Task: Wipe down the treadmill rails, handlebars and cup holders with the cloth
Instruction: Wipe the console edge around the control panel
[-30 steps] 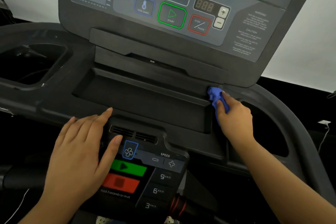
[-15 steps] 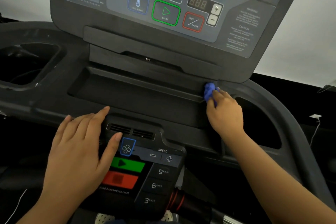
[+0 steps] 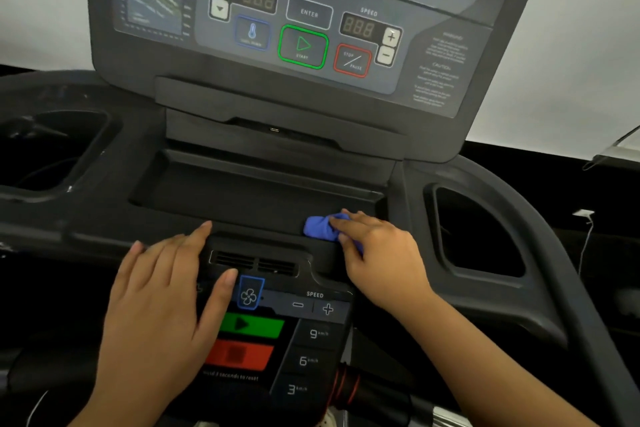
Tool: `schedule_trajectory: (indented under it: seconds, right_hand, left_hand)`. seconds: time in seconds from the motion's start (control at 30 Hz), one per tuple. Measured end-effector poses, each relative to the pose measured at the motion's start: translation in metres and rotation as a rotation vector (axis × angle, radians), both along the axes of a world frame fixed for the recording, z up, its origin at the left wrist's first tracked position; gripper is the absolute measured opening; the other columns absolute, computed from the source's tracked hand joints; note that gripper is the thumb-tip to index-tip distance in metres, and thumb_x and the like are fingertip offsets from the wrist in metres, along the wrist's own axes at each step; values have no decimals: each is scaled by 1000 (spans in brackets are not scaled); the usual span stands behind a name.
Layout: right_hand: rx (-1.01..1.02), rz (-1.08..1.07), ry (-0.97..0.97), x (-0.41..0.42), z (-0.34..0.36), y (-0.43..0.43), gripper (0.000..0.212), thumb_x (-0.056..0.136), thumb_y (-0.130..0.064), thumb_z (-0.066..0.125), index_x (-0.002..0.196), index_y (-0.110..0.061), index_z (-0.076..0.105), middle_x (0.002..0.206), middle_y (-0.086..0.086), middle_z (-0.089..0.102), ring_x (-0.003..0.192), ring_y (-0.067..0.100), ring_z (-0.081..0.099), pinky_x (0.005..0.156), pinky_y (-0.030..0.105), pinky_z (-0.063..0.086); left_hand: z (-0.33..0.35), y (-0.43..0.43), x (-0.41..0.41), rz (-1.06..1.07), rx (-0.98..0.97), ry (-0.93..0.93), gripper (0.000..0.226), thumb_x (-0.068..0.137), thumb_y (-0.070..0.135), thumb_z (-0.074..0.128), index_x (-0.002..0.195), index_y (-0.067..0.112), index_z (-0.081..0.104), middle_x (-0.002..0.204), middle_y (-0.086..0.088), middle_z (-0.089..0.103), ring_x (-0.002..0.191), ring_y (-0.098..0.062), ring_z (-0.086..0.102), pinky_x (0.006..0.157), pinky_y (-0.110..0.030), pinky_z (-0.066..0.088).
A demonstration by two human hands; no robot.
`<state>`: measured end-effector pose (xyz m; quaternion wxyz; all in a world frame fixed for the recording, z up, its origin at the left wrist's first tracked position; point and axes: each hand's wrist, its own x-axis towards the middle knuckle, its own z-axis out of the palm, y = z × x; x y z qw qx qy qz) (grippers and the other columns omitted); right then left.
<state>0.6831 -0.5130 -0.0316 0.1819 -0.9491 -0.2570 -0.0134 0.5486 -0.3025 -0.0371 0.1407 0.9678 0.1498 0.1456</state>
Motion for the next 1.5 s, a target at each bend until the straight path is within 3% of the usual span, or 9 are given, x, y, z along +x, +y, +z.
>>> schedule_trajectory:
  seconds: [0.3,0.43,0.87,0.97,1.07,1.2,1.3,1.43,1.5]
  right_hand:
    - [190,489,330,36,3,59,38,94,-19,54,132,-21,54,138,0,52,135,12,38,114,25,27]
    - [136,588,342,47,3,84,40,94,-17,55,133,-19,52,140,2,50,138,15,33,113,19,22]
    - [126,846,374,46,-1,154,41,96,-16,49,138,-16,46,148,7,39,144,26,14,117,51,12]
    - [70,889,358,42,2,183,42,99,-18,45,140,-20,42,153,7,29,145,26,5,116,54,9]
    - [-33,945,269,35,6,209,42,101,-23,40,143,-26,37,157,4,16,146,25,-6,117,50,2]
    - [-112,882,191,29,6,238,46,102,-26,35,147,-30,24,159,2,5,145,24,-12,114,48,-3]
    - [122,747,473,26,12,248,47,104,-22,28,149,-19,17,159,4,6,145,21,-8,117,46,-4]
    - [818,392,1144,26,37,233,48,94,-23,33,140,-8,38,143,-4,40,139,9,27,115,25,17]
    - [762,317,1085,32,45,215,43,97,-17,32,139,-14,42,148,-3,38,138,9,30,115,27,18]
  left_hand:
    - [-1,3,1,-20,-16,25,64,89,54,27,131,10,49,114,-7,64,112,-24,55,109,-38,21]
    - [-1,4,1,-21,-21,3,63,90,54,28,128,9,52,112,-7,64,110,-23,55,109,-38,22]
    - [0,2,-1,-25,-73,-1,61,93,53,29,133,11,46,125,-2,59,122,-15,48,113,-35,19]
    - [-1,3,-3,-54,-182,-130,61,94,52,31,141,12,34,141,4,43,134,-7,31,115,-28,15]
    - [1,8,-8,-54,-468,-330,57,92,49,38,143,24,30,144,25,28,137,1,22,110,-12,16]
    - [10,31,-2,-22,-647,-436,54,90,45,42,139,23,40,141,15,39,135,-5,30,105,-6,20]
    - [20,58,15,-31,-525,-492,54,91,38,43,139,13,41,144,4,38,135,-5,31,109,-11,21]
    - [24,86,42,-82,-415,-390,62,91,45,42,141,9,37,148,-4,31,137,-11,29,111,-11,16]
    - [17,97,55,-160,-248,-259,66,90,54,36,143,15,35,154,-5,21,142,-19,22,116,-24,15]
